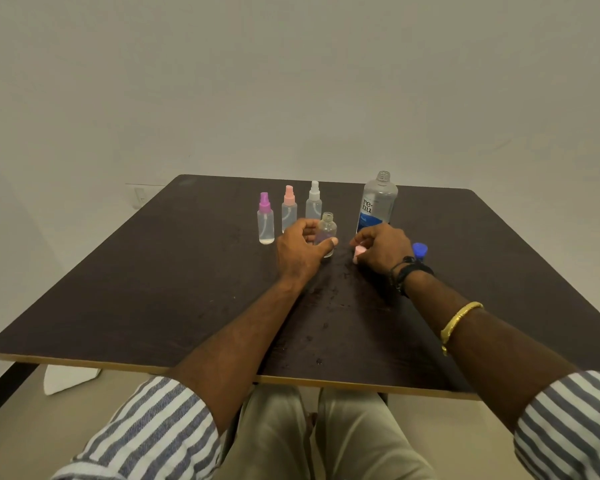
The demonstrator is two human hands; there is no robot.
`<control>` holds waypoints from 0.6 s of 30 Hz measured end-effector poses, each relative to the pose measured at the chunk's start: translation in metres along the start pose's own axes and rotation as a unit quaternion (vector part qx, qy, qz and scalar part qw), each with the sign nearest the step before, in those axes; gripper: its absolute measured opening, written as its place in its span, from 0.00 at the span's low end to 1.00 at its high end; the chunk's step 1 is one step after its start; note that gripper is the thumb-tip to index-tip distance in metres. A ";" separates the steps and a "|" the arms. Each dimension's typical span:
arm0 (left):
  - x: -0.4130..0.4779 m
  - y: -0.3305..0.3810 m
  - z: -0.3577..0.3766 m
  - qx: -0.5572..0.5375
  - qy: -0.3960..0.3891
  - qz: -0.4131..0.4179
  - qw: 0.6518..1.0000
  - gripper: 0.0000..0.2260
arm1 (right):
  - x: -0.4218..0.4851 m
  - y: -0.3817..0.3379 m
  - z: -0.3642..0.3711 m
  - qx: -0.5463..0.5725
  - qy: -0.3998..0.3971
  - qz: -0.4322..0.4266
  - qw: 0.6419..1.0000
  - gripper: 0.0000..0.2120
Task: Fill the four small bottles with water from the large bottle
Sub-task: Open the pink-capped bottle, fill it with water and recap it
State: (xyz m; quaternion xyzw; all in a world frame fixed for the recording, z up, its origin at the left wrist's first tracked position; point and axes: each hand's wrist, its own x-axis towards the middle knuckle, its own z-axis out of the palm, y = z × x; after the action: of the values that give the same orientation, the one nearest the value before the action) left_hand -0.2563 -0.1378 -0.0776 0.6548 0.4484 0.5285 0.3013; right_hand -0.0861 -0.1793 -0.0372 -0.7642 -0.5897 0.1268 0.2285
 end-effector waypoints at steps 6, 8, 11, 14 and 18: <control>0.001 0.002 -0.001 -0.004 0.002 -0.002 1.000 0.20 | -0.004 -0.004 -0.009 -0.004 0.079 -0.011 0.997 0.15; 0.002 0.002 -0.001 -0.005 0.004 -0.003 1.000 0.20 | -0.007 -0.007 -0.014 0.016 0.154 -0.015 0.988 0.13; 0.002 0.003 0.000 -0.002 0.004 -0.007 1.000 0.20 | -0.005 -0.009 -0.021 0.057 0.239 0.006 0.969 0.10; 0.004 0.003 0.000 -0.002 0.000 -0.012 1.000 0.20 | 0.002 -0.006 -0.021 0.087 0.290 0.026 0.953 0.14; 0.006 0.001 -0.001 -0.001 -0.005 -0.017 1.000 0.21 | 0.009 -0.003 -0.018 0.075 0.310 0.044 0.947 0.27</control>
State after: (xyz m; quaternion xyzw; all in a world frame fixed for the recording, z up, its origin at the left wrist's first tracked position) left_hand -0.2565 -0.1328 -0.0741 0.6499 0.4571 0.5203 0.3130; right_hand -0.0776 -0.1737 -0.0199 -0.7718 -0.4440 -0.0628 0.4508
